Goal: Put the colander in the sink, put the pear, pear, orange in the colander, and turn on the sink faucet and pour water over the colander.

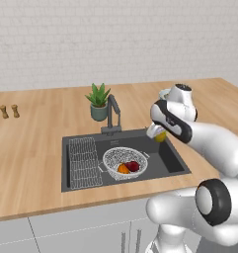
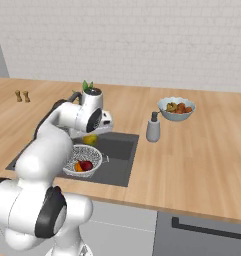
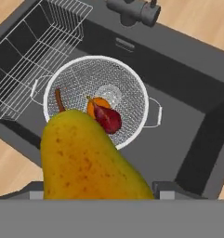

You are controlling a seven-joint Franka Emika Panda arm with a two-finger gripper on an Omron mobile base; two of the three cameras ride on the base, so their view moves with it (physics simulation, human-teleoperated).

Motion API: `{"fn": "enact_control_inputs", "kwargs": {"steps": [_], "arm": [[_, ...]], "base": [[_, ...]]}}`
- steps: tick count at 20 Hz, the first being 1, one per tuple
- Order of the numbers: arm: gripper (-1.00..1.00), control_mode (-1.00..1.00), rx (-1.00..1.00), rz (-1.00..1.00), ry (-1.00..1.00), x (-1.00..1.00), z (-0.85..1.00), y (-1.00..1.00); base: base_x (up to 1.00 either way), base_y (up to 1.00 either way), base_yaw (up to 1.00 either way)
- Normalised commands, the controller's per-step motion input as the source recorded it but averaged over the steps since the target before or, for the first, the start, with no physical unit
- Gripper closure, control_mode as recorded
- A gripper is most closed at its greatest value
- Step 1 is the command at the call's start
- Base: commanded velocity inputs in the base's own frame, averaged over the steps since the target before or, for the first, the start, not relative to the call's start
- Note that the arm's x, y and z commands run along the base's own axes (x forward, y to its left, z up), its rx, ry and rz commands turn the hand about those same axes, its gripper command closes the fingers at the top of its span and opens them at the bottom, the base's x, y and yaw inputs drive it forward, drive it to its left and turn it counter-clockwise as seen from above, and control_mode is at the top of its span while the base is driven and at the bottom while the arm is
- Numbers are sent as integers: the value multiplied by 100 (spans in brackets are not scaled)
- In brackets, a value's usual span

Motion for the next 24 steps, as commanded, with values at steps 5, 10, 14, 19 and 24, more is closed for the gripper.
{"fn": "enact_control_inputs", "kwargs": {"steps": [5,10,14,19,24], "arm": [[100,-100,12,19,9,16,-46,31],[100,-100,11,17,-13,0,-67,1],[100,-100,6,17,-21,0,-44,15],[100,-100,3,15,-27,0,-32,24],[100,-100,5,19,-23,11,-30,18]], "base": [[0,0,0],[0,0,0],[0,0,0],[0,0,0],[0,0,0]]}}
